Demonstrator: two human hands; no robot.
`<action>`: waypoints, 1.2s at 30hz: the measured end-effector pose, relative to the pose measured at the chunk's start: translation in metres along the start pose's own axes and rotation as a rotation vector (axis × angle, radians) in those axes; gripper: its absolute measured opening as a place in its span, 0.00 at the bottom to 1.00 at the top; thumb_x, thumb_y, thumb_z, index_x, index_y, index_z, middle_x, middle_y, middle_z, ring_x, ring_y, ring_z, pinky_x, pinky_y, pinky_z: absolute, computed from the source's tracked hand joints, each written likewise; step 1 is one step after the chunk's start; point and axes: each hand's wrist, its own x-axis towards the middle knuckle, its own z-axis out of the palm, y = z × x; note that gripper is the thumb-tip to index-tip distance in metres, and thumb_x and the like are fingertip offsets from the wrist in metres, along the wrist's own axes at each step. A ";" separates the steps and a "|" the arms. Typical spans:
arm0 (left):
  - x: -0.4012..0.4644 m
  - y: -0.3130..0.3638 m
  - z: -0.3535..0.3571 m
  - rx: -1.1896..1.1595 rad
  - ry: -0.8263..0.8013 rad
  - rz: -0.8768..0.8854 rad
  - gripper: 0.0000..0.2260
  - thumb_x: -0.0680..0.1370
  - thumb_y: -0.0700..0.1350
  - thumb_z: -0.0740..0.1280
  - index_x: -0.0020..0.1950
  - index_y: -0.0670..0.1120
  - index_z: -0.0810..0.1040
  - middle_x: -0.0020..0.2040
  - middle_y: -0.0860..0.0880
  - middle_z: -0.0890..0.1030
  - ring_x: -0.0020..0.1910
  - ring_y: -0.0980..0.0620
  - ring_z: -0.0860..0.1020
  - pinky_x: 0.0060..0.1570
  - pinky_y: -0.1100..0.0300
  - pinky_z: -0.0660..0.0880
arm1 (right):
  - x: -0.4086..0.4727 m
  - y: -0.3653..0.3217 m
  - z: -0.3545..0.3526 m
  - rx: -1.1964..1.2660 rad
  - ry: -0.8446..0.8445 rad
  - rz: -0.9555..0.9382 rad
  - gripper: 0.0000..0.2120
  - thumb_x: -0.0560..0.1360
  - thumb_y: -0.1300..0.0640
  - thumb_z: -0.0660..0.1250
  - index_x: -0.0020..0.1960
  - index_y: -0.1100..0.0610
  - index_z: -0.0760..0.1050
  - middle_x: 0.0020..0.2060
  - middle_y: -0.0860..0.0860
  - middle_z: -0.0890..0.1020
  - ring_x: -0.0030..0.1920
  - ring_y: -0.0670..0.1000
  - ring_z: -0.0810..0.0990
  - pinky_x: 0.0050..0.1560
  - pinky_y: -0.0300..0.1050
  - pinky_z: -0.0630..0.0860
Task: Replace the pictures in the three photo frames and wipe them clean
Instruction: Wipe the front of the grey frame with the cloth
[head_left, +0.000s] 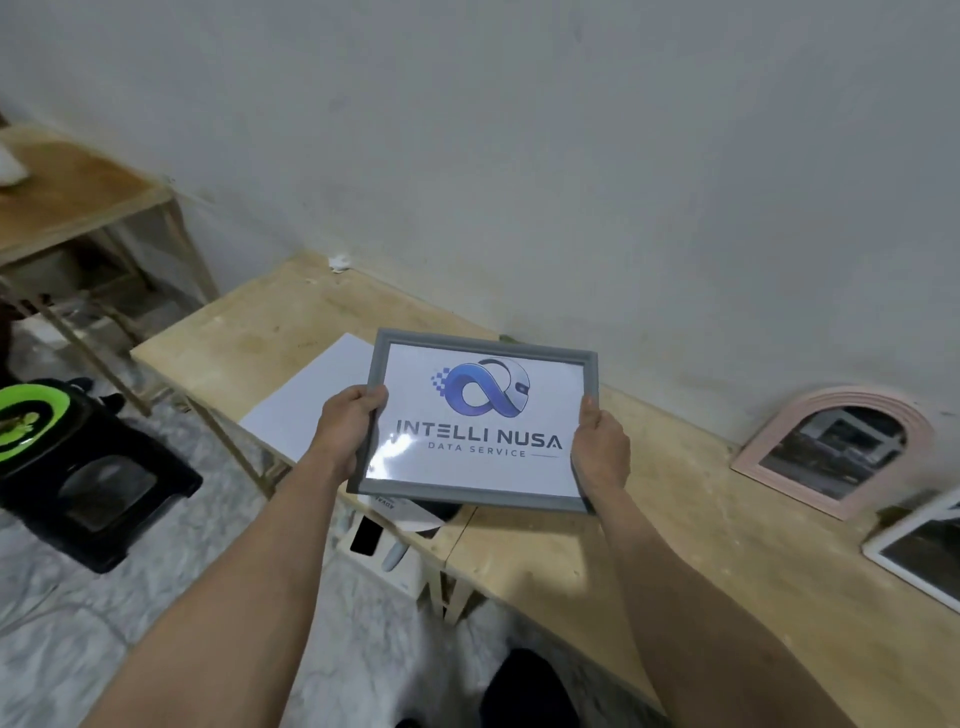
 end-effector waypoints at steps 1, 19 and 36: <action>0.005 -0.003 0.001 0.010 0.007 -0.012 0.07 0.81 0.45 0.67 0.48 0.41 0.78 0.43 0.42 0.83 0.38 0.44 0.80 0.40 0.52 0.79 | 0.005 0.006 0.007 0.017 -0.043 0.025 0.27 0.81 0.40 0.47 0.52 0.60 0.75 0.51 0.57 0.80 0.49 0.58 0.76 0.47 0.49 0.69; 0.133 -0.046 0.052 0.120 0.118 -0.225 0.09 0.78 0.44 0.71 0.45 0.39 0.78 0.39 0.41 0.83 0.34 0.44 0.80 0.35 0.55 0.80 | 0.269 -0.031 0.142 -0.697 -0.526 -0.367 0.26 0.73 0.46 0.64 0.68 0.55 0.65 0.62 0.58 0.71 0.61 0.61 0.71 0.58 0.53 0.72; 0.133 -0.051 0.050 0.211 0.024 -0.155 0.09 0.81 0.48 0.66 0.48 0.43 0.74 0.46 0.42 0.83 0.42 0.43 0.81 0.40 0.51 0.79 | 0.220 -0.024 0.086 -0.051 -0.281 -0.184 0.10 0.74 0.65 0.55 0.52 0.57 0.69 0.34 0.49 0.76 0.33 0.53 0.76 0.27 0.41 0.70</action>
